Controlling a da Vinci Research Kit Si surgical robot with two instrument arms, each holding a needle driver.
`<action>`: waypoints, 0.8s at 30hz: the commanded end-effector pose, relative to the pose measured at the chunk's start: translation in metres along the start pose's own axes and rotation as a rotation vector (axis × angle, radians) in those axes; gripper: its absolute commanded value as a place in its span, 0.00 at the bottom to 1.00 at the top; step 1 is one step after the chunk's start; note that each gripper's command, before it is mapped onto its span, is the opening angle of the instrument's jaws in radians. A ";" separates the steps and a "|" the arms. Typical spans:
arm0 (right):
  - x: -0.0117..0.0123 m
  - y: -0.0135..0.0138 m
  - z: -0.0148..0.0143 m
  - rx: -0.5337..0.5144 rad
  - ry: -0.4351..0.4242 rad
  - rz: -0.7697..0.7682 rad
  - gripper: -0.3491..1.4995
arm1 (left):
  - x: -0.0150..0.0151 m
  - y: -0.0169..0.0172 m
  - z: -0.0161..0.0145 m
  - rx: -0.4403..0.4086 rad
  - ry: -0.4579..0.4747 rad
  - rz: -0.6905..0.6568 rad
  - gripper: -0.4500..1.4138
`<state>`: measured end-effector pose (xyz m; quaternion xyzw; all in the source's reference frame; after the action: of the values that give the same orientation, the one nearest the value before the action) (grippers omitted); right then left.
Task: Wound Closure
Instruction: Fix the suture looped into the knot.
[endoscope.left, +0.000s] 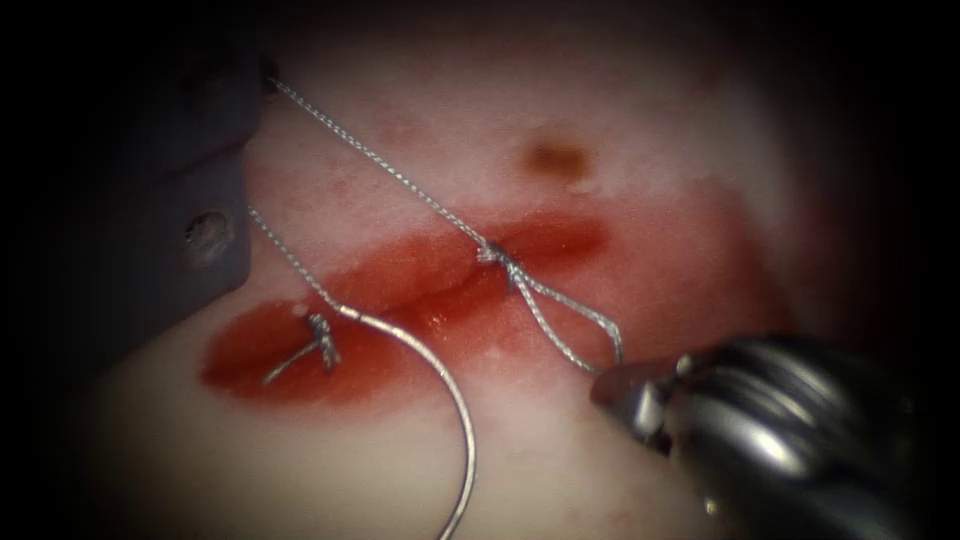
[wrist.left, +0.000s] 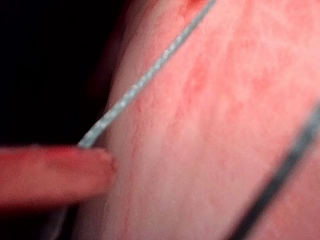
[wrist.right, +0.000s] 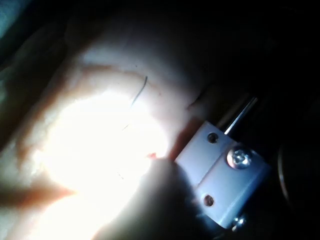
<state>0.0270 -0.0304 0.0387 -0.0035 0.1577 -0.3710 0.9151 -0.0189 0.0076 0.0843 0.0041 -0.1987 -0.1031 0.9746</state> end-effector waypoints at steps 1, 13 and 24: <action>0.0001 0.0020 -0.0008 -0.029 0.021 0.084 0.21 | -0.0009 0.0010 -0.0004 0.006 -0.038 -0.018 0.00; -0.0016 0.0023 0.0011 -0.085 0.214 1.038 0.00 | -0.0042 -0.0006 0.0016 0.060 -0.196 -0.065 0.00; -0.0080 0.0022 0.0102 0.392 1.031 1.762 0.00 | -0.0062 -0.0015 0.0034 0.116 -0.330 -0.423 0.00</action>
<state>0.0252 -0.0254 0.0506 0.4189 0.4144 0.4542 0.6682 -0.0259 0.0061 0.0853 0.0969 -0.3565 -0.3084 0.8766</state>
